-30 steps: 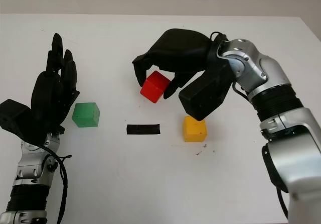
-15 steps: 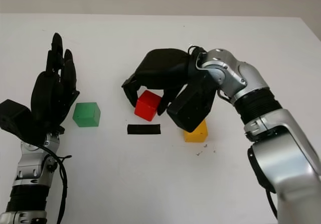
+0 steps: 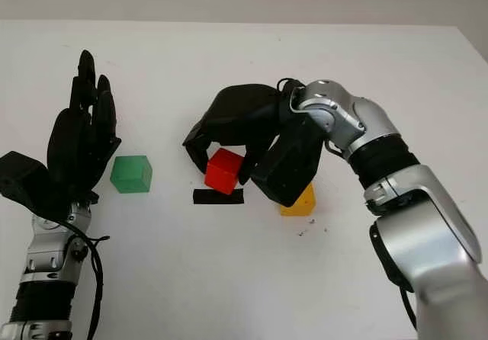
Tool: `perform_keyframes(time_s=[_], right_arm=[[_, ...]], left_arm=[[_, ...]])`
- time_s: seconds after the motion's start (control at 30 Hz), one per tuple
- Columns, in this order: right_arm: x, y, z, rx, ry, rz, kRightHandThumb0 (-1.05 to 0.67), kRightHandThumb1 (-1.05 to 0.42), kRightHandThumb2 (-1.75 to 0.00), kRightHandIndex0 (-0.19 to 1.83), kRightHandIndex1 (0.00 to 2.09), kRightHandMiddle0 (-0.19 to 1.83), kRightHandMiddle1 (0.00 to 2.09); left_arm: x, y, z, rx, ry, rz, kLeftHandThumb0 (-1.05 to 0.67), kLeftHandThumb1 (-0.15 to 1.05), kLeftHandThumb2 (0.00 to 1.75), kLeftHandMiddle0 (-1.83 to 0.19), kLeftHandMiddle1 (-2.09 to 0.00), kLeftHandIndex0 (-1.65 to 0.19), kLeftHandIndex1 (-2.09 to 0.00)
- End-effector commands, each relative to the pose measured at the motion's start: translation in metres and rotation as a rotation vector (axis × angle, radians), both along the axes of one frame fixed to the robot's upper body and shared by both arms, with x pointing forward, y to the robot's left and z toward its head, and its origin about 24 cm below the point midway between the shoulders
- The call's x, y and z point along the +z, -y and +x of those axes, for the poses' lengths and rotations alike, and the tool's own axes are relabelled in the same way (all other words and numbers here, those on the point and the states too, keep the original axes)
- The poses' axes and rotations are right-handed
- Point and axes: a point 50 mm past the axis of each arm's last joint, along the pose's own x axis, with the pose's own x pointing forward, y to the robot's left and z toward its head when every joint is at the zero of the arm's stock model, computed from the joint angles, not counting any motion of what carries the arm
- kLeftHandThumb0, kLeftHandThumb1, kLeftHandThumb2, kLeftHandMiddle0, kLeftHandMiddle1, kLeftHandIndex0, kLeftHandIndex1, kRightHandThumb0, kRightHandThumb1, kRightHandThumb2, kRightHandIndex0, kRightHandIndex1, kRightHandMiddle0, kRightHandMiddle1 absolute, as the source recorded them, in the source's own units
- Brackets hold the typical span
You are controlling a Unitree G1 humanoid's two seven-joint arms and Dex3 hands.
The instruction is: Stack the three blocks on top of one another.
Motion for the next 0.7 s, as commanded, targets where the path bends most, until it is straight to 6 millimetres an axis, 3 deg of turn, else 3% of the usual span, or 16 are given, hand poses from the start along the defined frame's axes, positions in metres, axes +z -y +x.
perform_keyframes(time_s=[0.0,0.5,0.67], right_arm=[[0.004,-0.004,-0.001,0.021,0.007,0.004,-0.45,-0.85,-0.05,0.46,0.05,0.49,1.58],[-0.006,-0.005,-0.003,0.049,0.018,-0.044,-0.50,-0.83,-0.05,0.46,0.05,0.53,1.35],[-0.008,-0.006,-0.002,0.048,0.011,-0.052,-0.49,-0.84,-0.06,0.45,0.05,0.54,1.36]], left_arm=[[0.001,0.001,-0.002,-0.001,0.012,0.007,-0.67,1.05,0.62,0.19,0.00,0.19,0.00],[0.001,0.003,-0.003,0.010,0.005,0.002,-0.67,1.05,0.62,0.19,0.00,0.19,0.00],[0.001,0.005,-0.004,0.021,0.005,-0.006,-0.68,1.05,0.59,0.19,0.00,0.19,0.00]])
